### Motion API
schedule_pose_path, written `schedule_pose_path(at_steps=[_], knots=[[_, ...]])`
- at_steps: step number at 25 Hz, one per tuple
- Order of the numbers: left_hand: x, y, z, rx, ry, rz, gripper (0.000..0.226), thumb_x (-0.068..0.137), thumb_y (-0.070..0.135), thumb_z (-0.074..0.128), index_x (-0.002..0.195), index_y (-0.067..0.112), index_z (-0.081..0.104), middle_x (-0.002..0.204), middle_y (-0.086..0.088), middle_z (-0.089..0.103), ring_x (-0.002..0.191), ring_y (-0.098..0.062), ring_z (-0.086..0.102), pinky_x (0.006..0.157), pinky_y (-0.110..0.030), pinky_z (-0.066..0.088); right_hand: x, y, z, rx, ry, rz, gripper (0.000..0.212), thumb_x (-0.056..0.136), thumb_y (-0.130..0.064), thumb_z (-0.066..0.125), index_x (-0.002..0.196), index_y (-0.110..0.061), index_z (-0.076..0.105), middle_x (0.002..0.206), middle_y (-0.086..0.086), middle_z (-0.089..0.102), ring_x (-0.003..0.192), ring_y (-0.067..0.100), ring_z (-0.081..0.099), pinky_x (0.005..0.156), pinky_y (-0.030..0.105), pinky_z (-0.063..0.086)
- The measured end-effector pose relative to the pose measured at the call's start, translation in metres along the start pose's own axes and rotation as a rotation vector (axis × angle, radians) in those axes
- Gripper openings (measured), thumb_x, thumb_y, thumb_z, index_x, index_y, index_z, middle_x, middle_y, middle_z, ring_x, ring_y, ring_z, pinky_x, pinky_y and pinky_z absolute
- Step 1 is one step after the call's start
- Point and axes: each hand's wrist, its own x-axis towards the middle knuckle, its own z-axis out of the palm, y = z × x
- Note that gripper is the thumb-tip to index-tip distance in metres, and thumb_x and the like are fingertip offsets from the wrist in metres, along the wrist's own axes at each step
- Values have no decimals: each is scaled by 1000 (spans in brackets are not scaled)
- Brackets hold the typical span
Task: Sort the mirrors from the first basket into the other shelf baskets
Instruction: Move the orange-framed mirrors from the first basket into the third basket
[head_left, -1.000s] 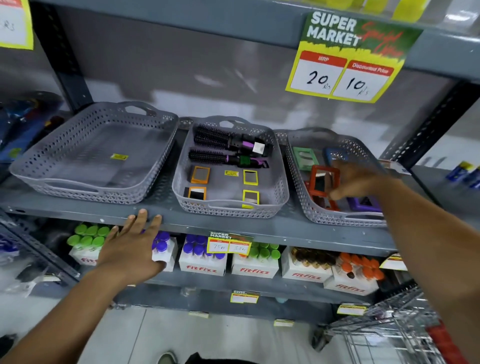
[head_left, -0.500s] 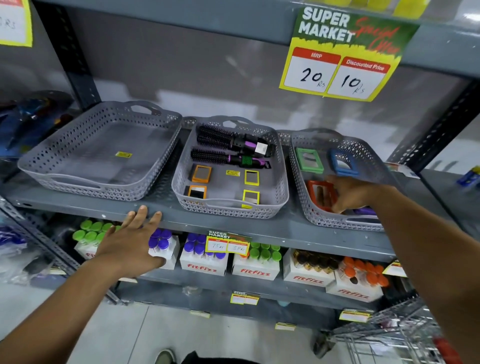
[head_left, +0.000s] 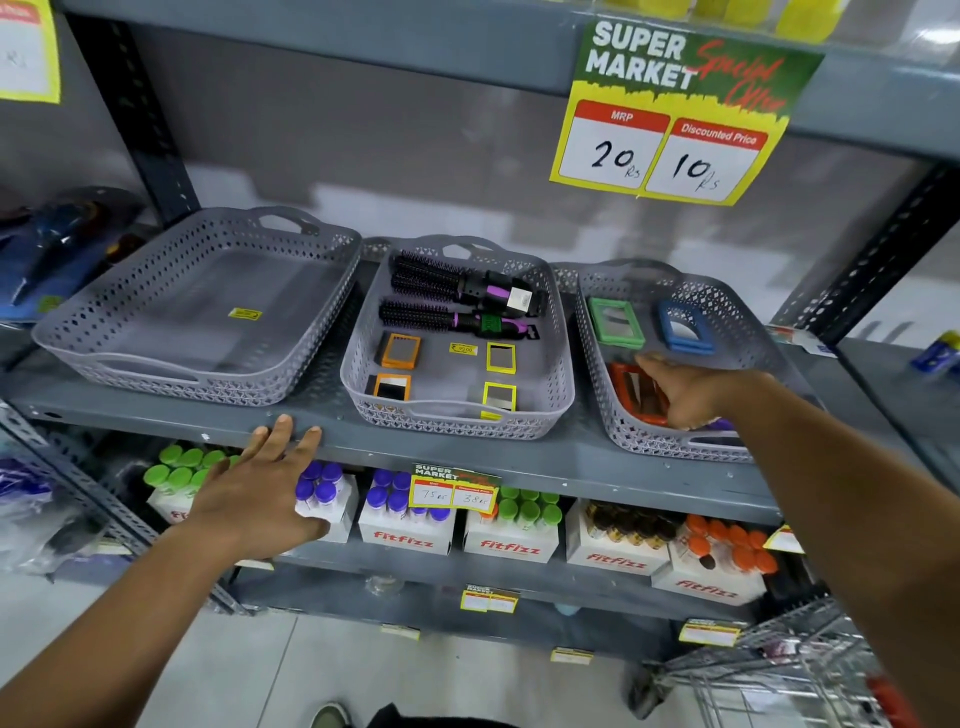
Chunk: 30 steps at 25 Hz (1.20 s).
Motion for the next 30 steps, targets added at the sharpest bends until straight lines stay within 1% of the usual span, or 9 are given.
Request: schedule_pose_path(at_steps=[4, 6, 13, 18, 20, 22, 23, 26, 30], knots=[[0, 0, 2, -3, 3, 0, 108, 74, 64, 60, 149, 35, -12, 157, 1, -23, 146, -21, -10, 115, -49, 15, 3, -3, 0, -3, 13, 8, 108, 79, 4, 62, 156, -32, -5, 147, 6, 38, 80, 11, 50, 60, 25, 44], [0, 0, 2, -5, 1, 0, 108, 74, 63, 61, 149, 35, -12, 157, 1, -22, 146, -21, -10, 115, -49, 16, 5, -5, 1, -11, 25, 7, 109, 78, 3, 63, 155, -35, -4, 134, 7, 48, 81, 15, 54, 59, 27, 46], [1, -2, 1, -6, -14, -5, 109, 74, 61, 62, 148, 36, -13, 157, 2, -24, 145, -20, -11, 115, -50, 15, 8, -4, 2, 12, 47, -20, 110, 75, 1, 65, 154, -38, -1, 135, 9, 46, 85, 16, 54, 64, 29, 47], [2, -1, 1, -3, -17, -4, 109, 74, 61, 62, 148, 36, -14, 157, 2, -24, 145, -20, -11, 115, -49, 15, 8, -2, 2, 10, 32, -18, 113, 76, 3, 67, 155, -33, -4, 164, 5, 15, 107, 20, 50, 72, 29, 48], [1, -1, 1, 0, -14, -2, 109, 74, 61, 62, 148, 35, -15, 157, 1, -24, 145, -21, -11, 115, -50, 15, 7, -3, -1, -5, 31, -23, 115, 75, 1, 69, 155, -32, -6, 166, 3, 6, 130, 25, 43, 87, 33, 51], [0, -1, 1, -1, -11, 0, 109, 74, 61, 62, 148, 35, -14, 157, 0, -24, 145, -21, -11, 115, -50, 15, 6, -2, -4, -4, 16, -21, 116, 75, -5, 71, 155, -33, -8, 167, 1, -3, 148, 27, 23, 109, 40, 41], [-1, -1, 1, -3, -9, 2, 109, 74, 60, 62, 148, 34, -14, 157, 0, -24, 145, -21, -11, 115, -50, 16, 6, -2, -6, 15, 20, -12, 116, 75, -8, 72, 155, -34, -9, 167, 0, -5, 150, 26, 18, 113, 41, 36], [-1, 0, 1, -8, -7, 6, 109, 74, 60, 62, 148, 34, -14, 157, 0, -24, 145, -22, -12, 115, -50, 15, 8, -2, -16, 108, 132, -27, 108, 79, -13, 71, 155, -35, -3, 167, 3, 1, 148, 28, 24, 113, 40, 35], [-1, 0, 1, -2, -2, 2, 109, 74, 61, 61, 148, 34, -14, 157, -1, -24, 145, -22, -12, 115, -50, 14, 20, -20, -32, 125, 382, -112, 92, 80, -19, 70, 155, -25, 16, 159, 14, 31, 141, 31, 38, 106, 33, 36]])
